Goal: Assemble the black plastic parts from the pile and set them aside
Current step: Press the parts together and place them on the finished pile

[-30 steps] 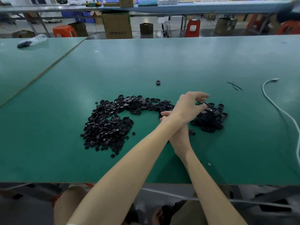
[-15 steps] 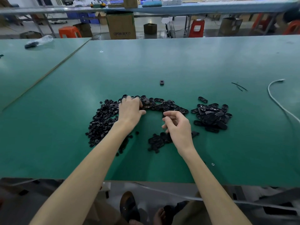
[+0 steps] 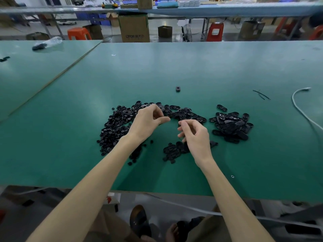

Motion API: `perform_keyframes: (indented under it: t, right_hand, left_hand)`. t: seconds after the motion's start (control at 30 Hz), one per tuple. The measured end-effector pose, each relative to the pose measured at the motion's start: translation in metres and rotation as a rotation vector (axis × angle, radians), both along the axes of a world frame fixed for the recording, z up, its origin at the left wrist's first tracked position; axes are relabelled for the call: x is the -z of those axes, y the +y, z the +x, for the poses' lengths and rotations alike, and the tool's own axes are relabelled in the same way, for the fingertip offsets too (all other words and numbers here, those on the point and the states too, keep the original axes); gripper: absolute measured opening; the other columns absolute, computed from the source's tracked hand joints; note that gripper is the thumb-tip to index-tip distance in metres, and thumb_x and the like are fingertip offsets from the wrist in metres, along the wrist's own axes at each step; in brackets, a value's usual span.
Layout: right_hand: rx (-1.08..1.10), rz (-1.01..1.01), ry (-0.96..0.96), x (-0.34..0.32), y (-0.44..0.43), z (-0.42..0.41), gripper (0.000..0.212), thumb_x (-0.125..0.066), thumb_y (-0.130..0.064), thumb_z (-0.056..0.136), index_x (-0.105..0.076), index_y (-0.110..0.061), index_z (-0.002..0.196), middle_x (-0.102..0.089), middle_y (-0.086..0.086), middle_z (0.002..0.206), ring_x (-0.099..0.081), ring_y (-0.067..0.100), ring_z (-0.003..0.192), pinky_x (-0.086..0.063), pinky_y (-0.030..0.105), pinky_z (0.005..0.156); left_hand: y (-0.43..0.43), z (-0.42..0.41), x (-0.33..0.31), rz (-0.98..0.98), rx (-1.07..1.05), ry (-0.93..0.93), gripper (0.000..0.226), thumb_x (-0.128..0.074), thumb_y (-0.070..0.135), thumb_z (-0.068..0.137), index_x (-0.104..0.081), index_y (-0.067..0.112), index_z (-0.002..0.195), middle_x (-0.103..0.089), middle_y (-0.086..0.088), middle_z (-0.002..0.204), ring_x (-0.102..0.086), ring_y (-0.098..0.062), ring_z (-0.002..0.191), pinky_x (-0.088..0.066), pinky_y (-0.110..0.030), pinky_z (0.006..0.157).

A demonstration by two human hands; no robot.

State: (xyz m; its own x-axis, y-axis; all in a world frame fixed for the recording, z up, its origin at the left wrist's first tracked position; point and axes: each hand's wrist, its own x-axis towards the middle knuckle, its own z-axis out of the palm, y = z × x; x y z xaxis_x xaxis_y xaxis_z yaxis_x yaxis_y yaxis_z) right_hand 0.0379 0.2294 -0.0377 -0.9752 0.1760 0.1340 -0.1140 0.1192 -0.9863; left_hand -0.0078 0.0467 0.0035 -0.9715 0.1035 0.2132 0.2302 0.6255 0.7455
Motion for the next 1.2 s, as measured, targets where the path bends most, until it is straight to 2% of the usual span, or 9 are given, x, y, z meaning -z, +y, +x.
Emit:
perform_keyframes:
  t: [0.07,0.2,0.37,0.47,0.63,0.73,0.87,1.0,1.2]
  right_hand:
    - [-0.015,-0.015,0.007,0.000,-0.001,0.000,0.021,-0.058,-0.029,0.108,-0.074,-0.019,0.099,-0.076,-0.004,0.082,-0.069,0.009,0.069,-0.053,0.025,0.060]
    - [-0.067,-0.045,0.015,0.001,-0.001,0.001,0.027,-0.054,-0.037,0.109,-0.073,-0.021,0.098,-0.078,0.001,0.082,-0.071,0.014,0.070,-0.052,0.024,0.061]
    - [-0.094,-0.082,0.040,0.001,0.001,0.001,0.009,-0.066,-0.023,0.104,-0.074,-0.019,0.102,-0.078,0.001,0.085,-0.069,0.015,0.071,-0.053,0.027,0.064]
    - [-0.069,-0.110,0.031,0.001,0.002,0.001,0.010,-0.070,-0.012,0.099,-0.073,-0.021,0.102,-0.077,-0.003,0.087,-0.071,0.014,0.071,-0.054,0.026,0.064]
    - [-0.061,-0.094,0.037,0.002,0.001,0.001,0.013,-0.070,-0.010,0.099,-0.072,-0.022,0.101,-0.074,-0.007,0.084,-0.071,0.011,0.072,-0.054,0.028,0.062]
    - [-0.066,-0.094,0.036,0.002,0.001,0.001,0.014,-0.070,-0.010,0.098,-0.071,-0.022,0.103,-0.072,-0.007,0.084,-0.070,0.010,0.073,-0.054,0.031,0.063]
    - [-0.067,-0.094,0.035,0.003,0.001,0.000,0.017,-0.070,-0.009,0.097,-0.070,-0.024,0.104,-0.071,-0.006,0.086,-0.070,0.010,0.074,-0.054,0.031,0.062]
    - [-0.070,-0.084,0.038,0.004,0.001,-0.001,0.019,-0.070,-0.009,0.096,-0.070,-0.025,0.105,-0.071,-0.006,0.088,-0.071,0.011,0.075,-0.054,0.031,0.065]
    - [-0.072,-0.059,0.045,0.005,0.001,-0.001,0.023,-0.072,-0.010,0.095,-0.070,-0.029,0.108,-0.073,-0.006,0.095,-0.074,0.016,0.083,-0.055,0.032,0.074]
  left_hand:
    - [0.005,0.003,-0.005,0.041,0.092,0.009,0.022,-0.088,0.029,0.082,-0.067,0.020,0.085,-0.070,0.004,0.079,-0.058,-0.001,0.063,-0.046,-0.014,0.062]
    - [0.011,0.009,-0.012,-0.031,0.253,0.033,0.021,-0.085,0.016,0.083,-0.070,0.031,0.085,-0.071,0.009,0.092,-0.067,-0.003,0.081,-0.046,-0.010,0.072]
    - [0.006,0.016,-0.013,-0.110,0.279,0.052,0.018,-0.083,0.016,0.086,-0.070,0.021,0.097,-0.068,0.007,0.099,-0.066,-0.005,0.085,-0.049,-0.013,0.074]
    - [-0.004,0.015,-0.023,-0.246,0.207,0.008,0.017,-0.083,0.019,0.087,-0.066,0.022,0.092,-0.065,0.008,0.093,-0.063,-0.006,0.081,-0.048,-0.018,0.073]
    - [-0.021,0.013,-0.033,-0.641,0.252,-0.304,0.016,-0.086,0.022,0.084,-0.070,0.023,0.085,-0.067,0.010,0.080,-0.066,-0.010,0.074,-0.049,-0.028,0.065]
    - [-0.022,0.018,-0.025,-0.714,0.245,-0.281,0.017,-0.085,0.019,0.083,-0.068,0.020,0.085,-0.062,0.010,0.082,-0.062,-0.010,0.073,-0.039,-0.024,0.057]
    - [-0.025,0.018,-0.019,-0.714,0.239,-0.239,0.023,-0.085,0.018,0.083,-0.064,0.022,0.078,-0.060,0.010,0.084,-0.059,-0.010,0.074,-0.038,-0.023,0.058]
    - [-0.023,0.016,-0.015,-0.581,0.205,-0.210,0.023,-0.080,0.022,0.090,-0.058,0.023,0.081,-0.061,0.008,0.086,-0.060,-0.016,0.080,-0.043,-0.028,0.064]
    - [0.000,0.022,-0.003,0.088,0.136,-0.172,0.018,-0.080,0.020,0.090,-0.063,0.014,0.089,-0.070,0.001,0.076,-0.063,-0.009,0.057,-0.048,-0.020,0.059]
